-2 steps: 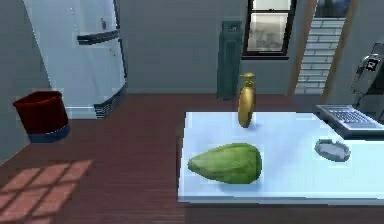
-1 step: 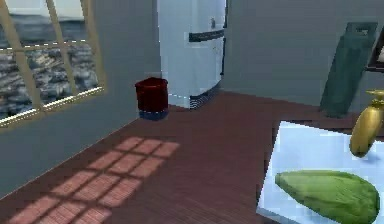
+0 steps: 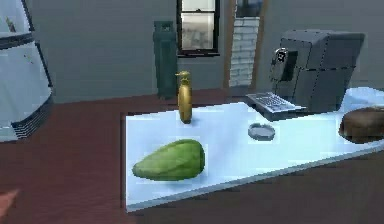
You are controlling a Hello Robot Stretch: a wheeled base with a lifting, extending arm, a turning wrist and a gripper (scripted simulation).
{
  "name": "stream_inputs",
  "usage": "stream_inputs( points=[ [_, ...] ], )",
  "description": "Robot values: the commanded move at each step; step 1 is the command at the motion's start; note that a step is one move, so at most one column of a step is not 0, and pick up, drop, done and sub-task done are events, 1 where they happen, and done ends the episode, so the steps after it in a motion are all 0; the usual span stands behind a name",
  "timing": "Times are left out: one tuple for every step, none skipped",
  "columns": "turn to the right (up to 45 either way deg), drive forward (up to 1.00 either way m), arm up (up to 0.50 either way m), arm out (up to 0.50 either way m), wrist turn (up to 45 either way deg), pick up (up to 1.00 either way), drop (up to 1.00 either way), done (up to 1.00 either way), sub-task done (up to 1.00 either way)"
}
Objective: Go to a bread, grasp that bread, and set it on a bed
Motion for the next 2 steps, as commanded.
stream_inputs(
  points=[
    [45.0, 0.00, 0.00, 0.00, 0.0, 0.00, 0.00, 0.00, 0.00],
    [24.0, 0.00, 0.00, 0.00, 0.0, 0.00, 0.00, 0.00, 0.00]
  ],
)
